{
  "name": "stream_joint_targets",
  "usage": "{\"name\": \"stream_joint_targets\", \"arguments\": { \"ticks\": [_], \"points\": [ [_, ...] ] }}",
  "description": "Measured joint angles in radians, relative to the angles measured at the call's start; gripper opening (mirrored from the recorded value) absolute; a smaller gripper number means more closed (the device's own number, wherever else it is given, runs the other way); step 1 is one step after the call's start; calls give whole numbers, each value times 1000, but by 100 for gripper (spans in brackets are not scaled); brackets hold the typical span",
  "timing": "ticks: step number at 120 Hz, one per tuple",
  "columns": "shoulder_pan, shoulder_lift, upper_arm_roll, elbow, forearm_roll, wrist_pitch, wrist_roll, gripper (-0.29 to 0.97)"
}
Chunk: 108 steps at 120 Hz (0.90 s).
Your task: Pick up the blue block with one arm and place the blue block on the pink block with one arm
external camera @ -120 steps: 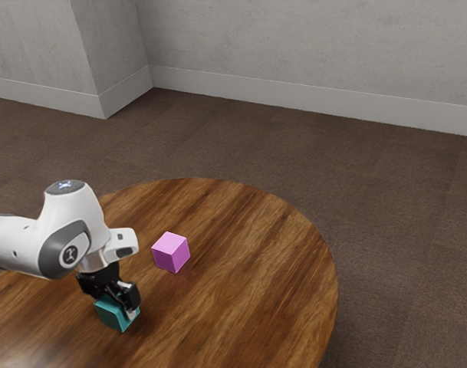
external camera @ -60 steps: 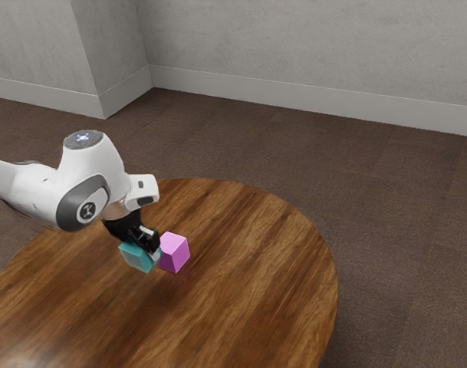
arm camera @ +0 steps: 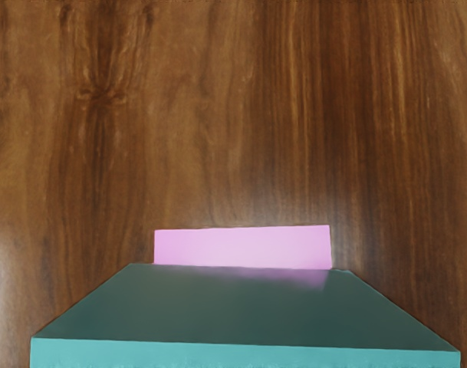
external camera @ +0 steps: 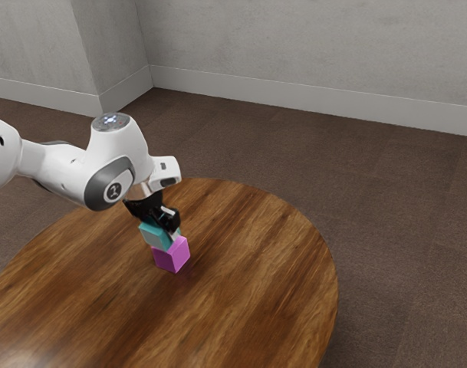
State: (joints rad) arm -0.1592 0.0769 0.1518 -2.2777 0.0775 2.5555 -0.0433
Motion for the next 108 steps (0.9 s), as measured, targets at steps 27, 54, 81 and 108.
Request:
{"name": "stream_joint_targets", "arguments": {
  "ticks": [27, 54, 81, 108],
  "points": [
    [-1, 11, -3, 11, -11, -3, 1, 44],
    [-5, -99, -33, 12, -9, -24, 12, 59],
    [-3, -205, -36, 304, -26, -307, 14, 65],
    [2, -208, -32, 361, -73, -581, 8, 67]
  ]
}}
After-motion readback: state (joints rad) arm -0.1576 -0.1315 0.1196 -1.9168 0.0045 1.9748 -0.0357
